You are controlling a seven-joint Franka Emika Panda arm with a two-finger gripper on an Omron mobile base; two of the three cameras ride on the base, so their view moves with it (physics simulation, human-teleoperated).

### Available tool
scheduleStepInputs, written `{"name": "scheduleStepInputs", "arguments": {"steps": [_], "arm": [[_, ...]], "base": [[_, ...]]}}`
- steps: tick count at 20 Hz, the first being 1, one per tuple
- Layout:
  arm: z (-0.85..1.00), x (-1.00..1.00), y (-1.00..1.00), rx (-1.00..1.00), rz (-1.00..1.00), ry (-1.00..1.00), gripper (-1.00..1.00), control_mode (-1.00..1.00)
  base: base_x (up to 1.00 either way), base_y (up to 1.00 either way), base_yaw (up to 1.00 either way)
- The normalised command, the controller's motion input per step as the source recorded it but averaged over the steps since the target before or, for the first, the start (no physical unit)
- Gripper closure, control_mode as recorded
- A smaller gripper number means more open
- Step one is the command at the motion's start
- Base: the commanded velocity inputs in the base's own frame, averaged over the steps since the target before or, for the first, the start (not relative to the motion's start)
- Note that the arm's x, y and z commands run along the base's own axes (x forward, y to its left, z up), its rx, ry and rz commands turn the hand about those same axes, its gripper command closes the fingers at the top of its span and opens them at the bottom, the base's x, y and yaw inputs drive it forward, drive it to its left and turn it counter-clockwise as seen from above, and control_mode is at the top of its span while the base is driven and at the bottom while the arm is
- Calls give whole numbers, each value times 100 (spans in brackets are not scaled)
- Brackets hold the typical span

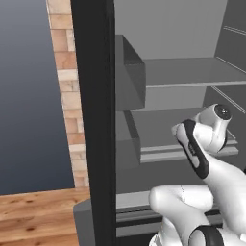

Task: Retrieve the tangerine and pear from the fridge and place them into the bowl on the dining table.

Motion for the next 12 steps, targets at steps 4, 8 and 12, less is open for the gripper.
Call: {"name": "scheduleStepInputs", "arguments": {"steps": [4, 8, 12], "arm": [[100, -99, -1, 0, 8, -5, 100, -100], [97, -74, 0, -1, 2, 1, 100, -100], [83, -25, 4, -5, 0, 12, 100, -100]], "base": [[0, 0, 0], [0, 0, 0], [0, 0, 0]]}}
